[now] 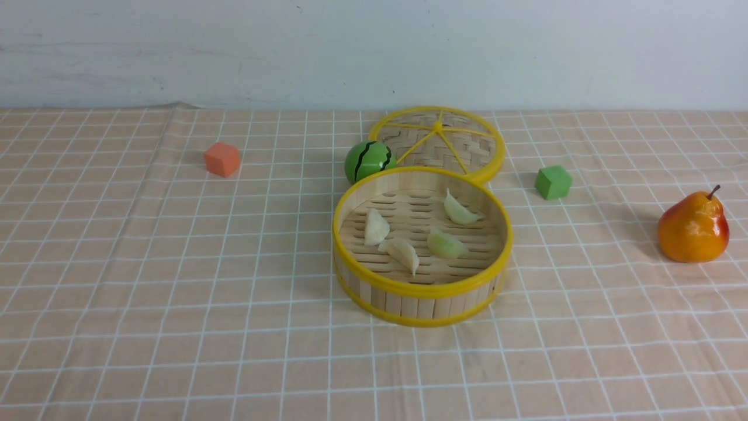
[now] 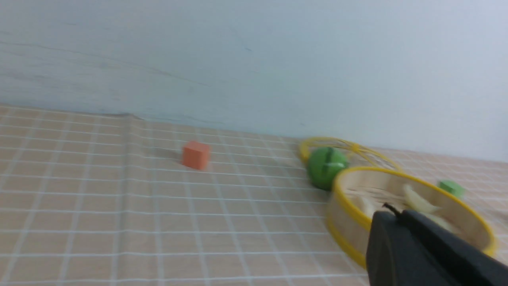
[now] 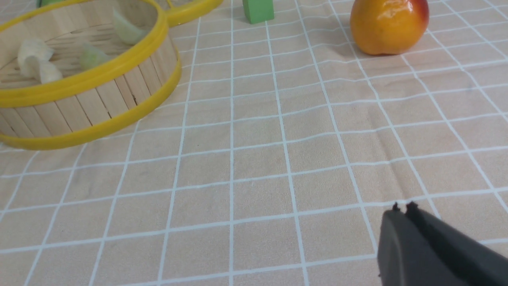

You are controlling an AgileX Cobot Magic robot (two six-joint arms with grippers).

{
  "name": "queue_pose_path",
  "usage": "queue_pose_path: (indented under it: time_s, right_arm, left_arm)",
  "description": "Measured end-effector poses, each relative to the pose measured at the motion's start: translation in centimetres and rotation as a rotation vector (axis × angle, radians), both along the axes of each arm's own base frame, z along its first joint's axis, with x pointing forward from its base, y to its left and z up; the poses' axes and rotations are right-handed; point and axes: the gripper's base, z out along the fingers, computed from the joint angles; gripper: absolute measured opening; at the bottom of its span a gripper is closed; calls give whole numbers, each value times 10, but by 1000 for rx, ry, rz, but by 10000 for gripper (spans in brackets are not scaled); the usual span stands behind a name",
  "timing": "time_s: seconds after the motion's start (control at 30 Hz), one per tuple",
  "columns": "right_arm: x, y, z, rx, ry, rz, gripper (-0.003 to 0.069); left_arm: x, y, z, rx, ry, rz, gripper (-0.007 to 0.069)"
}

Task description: Put the dumplings into the steamer on the table with the brown tablecloth.

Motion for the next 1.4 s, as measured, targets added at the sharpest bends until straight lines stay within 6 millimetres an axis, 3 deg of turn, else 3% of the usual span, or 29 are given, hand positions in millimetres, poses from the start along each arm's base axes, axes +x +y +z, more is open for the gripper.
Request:
queue_pose_path:
  time_s: [0.1, 0.23, 0.6, 1.4]
  right_arm:
    - [0, 0, 0, 1, 0, 0, 8]
    - [0, 0, 0, 2, 1, 0, 13]
    - [0, 0, 0, 2, 1, 0, 23]
    - [0, 0, 0, 3, 1, 0, 50]
  left_arm:
    - [4, 9, -32, 7, 90, 173, -14]
    - [5, 14, -52, 7, 199, 262, -14]
    - [2, 9, -66, 64, 349, 154, -14]
    - [2, 11, -67, 55, 358, 207, -14]
